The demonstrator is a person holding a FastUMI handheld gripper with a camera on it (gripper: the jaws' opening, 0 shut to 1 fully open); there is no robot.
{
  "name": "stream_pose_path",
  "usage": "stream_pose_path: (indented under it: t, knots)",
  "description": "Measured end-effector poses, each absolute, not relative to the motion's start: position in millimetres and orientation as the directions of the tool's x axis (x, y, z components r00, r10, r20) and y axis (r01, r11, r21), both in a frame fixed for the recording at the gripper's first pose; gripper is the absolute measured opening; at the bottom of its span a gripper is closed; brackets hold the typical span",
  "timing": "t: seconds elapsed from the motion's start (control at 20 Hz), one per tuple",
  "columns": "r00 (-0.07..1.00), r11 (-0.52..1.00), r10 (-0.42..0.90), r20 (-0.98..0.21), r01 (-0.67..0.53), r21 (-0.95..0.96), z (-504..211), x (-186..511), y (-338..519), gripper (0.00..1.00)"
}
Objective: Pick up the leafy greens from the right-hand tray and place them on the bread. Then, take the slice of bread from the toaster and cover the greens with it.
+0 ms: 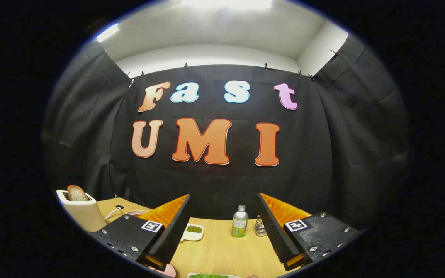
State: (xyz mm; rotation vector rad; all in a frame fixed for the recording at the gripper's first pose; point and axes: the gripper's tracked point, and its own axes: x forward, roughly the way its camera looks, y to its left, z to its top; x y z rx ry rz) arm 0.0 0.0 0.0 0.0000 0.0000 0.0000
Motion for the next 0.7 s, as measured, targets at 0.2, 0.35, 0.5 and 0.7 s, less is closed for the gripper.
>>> stream_pose_path:
  t: [0.2, 0.35, 0.5, 0.7]
  knots:
    - [1.0, 0.999, 0.002, 0.007, -0.001, -0.034, 4, -6, -6, 0.99]
    - [1.0, 1.0, 0.009, -0.002, -0.009, -0.011, 4, -15, -5, 0.99]
    - [0.999, 0.999, 0.04, -0.023, -0.039, 0.015, 1, -22, -2, 0.99]
    - [0.998, 0.996, 0.051, -0.044, -0.048, 0.071, -2, -33, 0, 0.99]
